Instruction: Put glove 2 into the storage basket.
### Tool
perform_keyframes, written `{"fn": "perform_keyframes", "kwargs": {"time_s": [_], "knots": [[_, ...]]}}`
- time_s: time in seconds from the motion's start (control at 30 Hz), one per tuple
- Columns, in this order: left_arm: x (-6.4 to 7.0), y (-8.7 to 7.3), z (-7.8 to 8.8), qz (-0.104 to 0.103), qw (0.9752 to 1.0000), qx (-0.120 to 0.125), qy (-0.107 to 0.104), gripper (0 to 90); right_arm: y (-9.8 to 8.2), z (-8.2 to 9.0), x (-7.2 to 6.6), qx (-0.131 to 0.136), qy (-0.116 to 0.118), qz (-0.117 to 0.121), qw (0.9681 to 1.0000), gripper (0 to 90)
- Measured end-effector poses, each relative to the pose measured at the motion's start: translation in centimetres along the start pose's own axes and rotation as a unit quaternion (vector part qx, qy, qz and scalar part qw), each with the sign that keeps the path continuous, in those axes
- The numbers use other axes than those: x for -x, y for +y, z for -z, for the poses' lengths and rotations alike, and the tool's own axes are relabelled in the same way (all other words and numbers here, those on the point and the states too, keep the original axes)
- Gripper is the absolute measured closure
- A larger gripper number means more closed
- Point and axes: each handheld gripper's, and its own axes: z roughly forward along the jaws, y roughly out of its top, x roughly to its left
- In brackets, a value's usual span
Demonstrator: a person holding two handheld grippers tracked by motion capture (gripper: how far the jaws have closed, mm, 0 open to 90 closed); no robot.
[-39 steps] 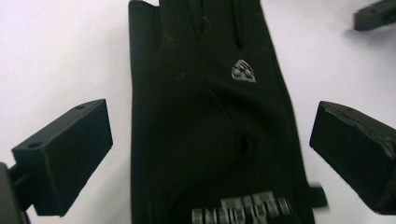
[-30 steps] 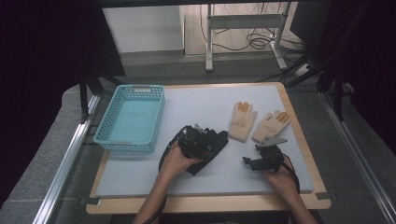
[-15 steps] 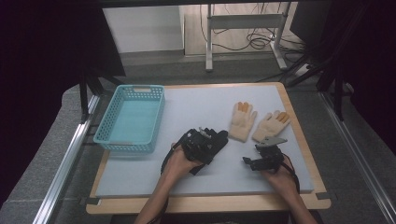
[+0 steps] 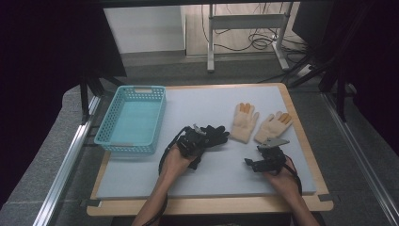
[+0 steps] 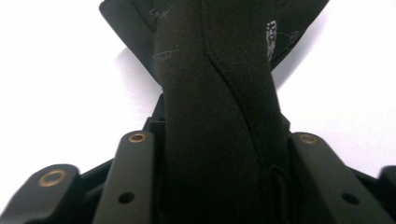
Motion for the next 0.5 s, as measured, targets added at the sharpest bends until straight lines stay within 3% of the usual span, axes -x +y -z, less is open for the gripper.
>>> {"fn": "perform_keyframes", "kwargs": {"time_s": [0.23,0.5], "knots": [[-1.0,0.6,1.4,0.009,0.9999,0.007,0.0,62.3,0.0,0.0,0.0,0.0,0.0,0.0,1.0,20.9],[-3.3,2.1,4.7,0.032,0.9992,0.02,0.014,61.6,0.0,0.0,0.0,0.0,0.0,0.0,1.0,20.9]]}}
